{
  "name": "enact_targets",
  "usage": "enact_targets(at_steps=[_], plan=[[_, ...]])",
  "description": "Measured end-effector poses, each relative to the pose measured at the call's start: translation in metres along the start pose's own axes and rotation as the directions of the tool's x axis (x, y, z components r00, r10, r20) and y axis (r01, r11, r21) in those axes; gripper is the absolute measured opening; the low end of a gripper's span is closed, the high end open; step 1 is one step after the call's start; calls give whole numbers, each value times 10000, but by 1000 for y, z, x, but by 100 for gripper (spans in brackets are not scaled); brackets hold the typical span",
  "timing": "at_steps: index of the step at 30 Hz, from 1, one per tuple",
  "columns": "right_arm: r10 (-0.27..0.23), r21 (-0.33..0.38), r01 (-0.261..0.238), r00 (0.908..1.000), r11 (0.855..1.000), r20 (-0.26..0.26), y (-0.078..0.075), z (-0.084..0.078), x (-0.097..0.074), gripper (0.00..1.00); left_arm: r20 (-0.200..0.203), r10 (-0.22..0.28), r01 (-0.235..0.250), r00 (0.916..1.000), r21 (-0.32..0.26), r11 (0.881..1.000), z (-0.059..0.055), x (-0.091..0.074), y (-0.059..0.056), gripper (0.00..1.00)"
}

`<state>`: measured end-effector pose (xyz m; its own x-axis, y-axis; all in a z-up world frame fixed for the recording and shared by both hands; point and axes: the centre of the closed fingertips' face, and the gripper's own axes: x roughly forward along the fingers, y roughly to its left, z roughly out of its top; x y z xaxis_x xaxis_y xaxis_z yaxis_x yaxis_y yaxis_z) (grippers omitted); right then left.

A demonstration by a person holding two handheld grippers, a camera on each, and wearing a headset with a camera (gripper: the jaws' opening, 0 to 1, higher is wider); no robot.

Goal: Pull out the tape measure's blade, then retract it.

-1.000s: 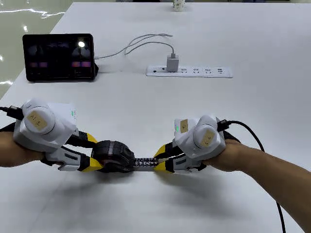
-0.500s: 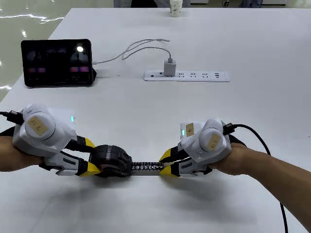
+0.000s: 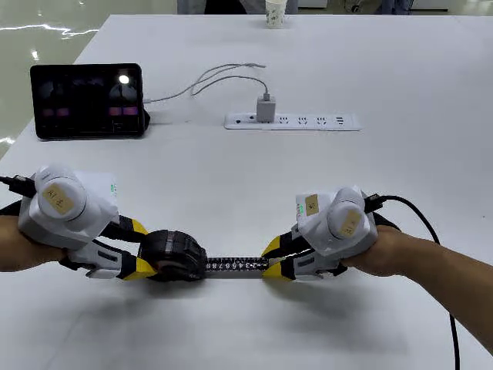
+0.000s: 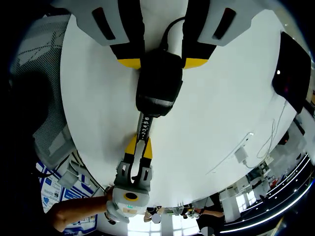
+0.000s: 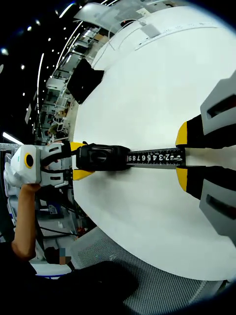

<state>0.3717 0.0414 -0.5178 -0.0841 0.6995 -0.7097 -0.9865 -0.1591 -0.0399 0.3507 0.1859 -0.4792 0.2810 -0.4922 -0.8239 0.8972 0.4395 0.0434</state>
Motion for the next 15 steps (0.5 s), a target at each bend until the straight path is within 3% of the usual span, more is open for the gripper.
enact_targets(at_steps=[15], plan=[[-44, 132, 47, 9998, 9999, -192, 2, -13, -12, 9, -80, -9, 9, 10000, 46, 10000, 0, 0, -1, 23]])
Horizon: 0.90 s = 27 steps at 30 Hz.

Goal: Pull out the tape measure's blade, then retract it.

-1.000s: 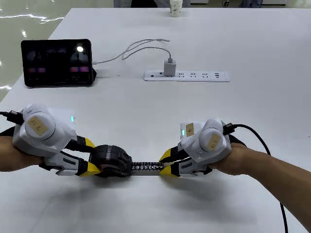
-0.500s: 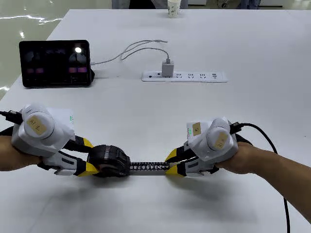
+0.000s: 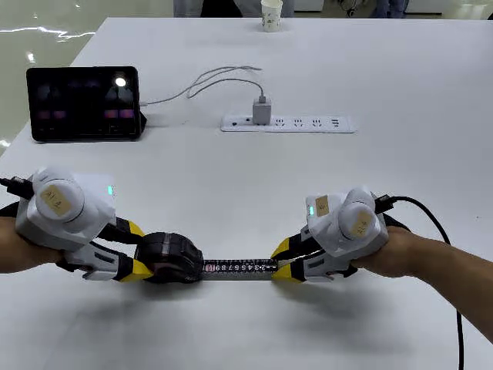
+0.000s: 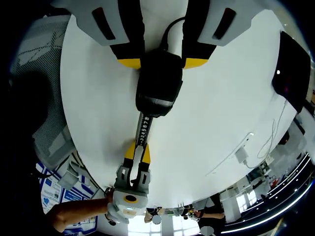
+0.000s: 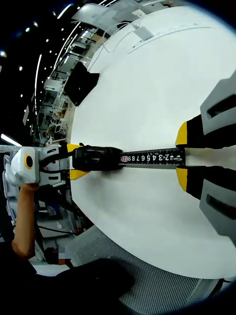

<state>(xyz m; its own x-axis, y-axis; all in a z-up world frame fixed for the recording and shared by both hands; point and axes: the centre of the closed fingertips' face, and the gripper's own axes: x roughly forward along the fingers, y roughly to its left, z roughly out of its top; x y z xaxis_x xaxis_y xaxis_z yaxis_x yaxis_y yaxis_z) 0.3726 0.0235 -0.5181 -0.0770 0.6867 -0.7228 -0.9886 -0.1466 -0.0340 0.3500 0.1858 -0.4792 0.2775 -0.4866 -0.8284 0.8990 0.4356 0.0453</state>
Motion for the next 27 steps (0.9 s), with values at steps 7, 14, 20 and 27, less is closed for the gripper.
enact_targets(at_steps=[7, 14, 20, 27], plan=[[-27, 52, 28, 10000, 10000, -82, 0, -7, -6, 9, -9, -30, 30, 10000, -39, 10000, 0, 0, 0, 23], [-36, 137, 39, 9997, 9999, -252, 1, -15, -15, 9, -37, -41, 41, 10000, -67, 10000, 0, 0, 0, 23], [-63, 135, 69, 9991, 9999, -423, 1, -22, -23, 9, -39, -51, 51, 10000, -67, 10000, 0, 0, 0, 23], [-91, 186, 103, 9980, 9998, -626, 1, -33, -32, 9, -70, -60, 59, 10000, -69, 10000, 0, 1, 1, 23]])
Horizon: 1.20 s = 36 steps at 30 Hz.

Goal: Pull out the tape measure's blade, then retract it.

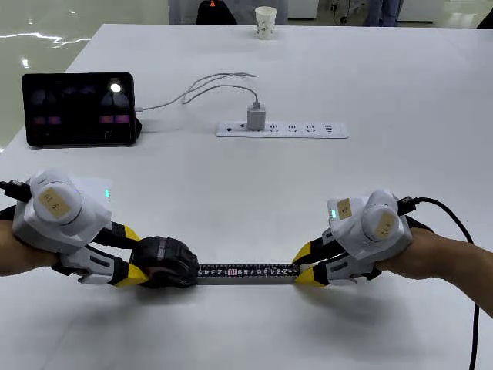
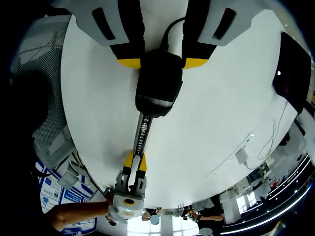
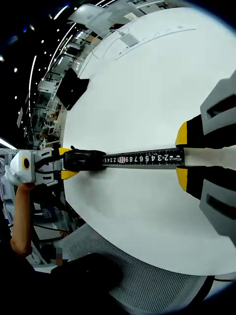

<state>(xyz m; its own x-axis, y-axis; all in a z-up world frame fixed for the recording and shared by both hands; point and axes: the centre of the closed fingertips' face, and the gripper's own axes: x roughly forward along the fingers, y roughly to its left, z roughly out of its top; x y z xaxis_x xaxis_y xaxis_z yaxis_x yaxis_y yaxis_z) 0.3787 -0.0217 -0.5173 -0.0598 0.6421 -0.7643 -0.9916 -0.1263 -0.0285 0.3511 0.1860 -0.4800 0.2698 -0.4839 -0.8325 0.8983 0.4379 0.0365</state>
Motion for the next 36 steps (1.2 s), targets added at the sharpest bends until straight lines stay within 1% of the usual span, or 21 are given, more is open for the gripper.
enact_targets(at_steps=[11, 25, 36], plan=[[-20, 27, 20, 9997, 10000, -227, -1, -13, -10, 9, -33, 0, 0, 10000, 2, 10000, 0, 0, -1, 23], [-114, 197, 125, 9985, 9997, -543, -3, -34, -28, 9, -47, -39, 39, 10000, -17, 10000, 0, 0, -1, 23], [-138, 271, 160, 9968, 9995, -792, -3, -47, -39, 9, -85, -46, 46, 10000, -9, 10000, 0, 0, -1, 23]])
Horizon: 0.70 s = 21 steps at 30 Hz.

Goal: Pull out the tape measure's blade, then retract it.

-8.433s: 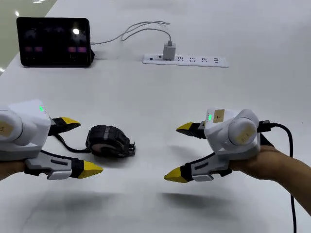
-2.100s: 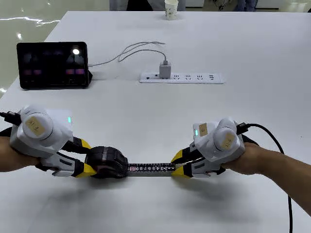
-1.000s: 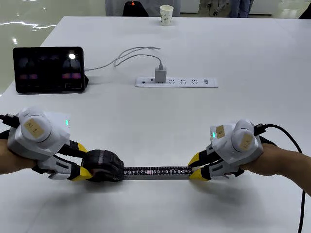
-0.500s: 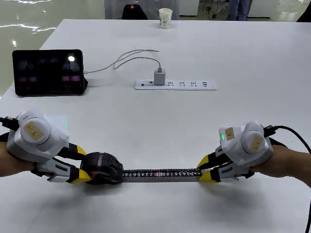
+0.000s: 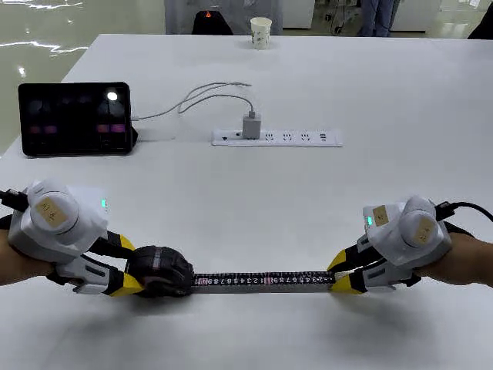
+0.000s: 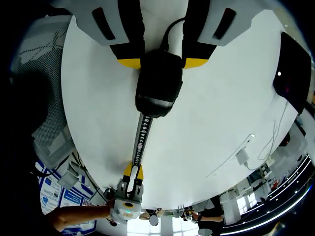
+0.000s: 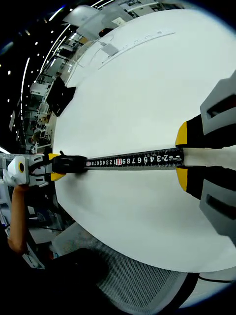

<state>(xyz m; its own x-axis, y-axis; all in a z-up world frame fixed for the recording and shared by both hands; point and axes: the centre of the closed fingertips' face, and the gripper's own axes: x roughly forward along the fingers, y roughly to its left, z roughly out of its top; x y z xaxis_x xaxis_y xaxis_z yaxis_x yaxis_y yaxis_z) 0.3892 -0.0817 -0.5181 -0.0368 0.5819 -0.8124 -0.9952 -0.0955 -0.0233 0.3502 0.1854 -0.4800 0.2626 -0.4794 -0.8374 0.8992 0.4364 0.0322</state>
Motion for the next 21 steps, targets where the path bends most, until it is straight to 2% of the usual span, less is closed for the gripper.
enact_targets(at_steps=[10, 21], plan=[[-65, 28, 66, 9995, 10000, -307, -1, -12, -7, 9, -48, -9, 9, 10000, 1, 10000, 0, 0, 0, 23], [-212, -15, 212, 9987, 9998, -473, -1, -12, -7, 10, -181, 125, -123, 9998, 73, 9999, 1, 1, 0, 24]])
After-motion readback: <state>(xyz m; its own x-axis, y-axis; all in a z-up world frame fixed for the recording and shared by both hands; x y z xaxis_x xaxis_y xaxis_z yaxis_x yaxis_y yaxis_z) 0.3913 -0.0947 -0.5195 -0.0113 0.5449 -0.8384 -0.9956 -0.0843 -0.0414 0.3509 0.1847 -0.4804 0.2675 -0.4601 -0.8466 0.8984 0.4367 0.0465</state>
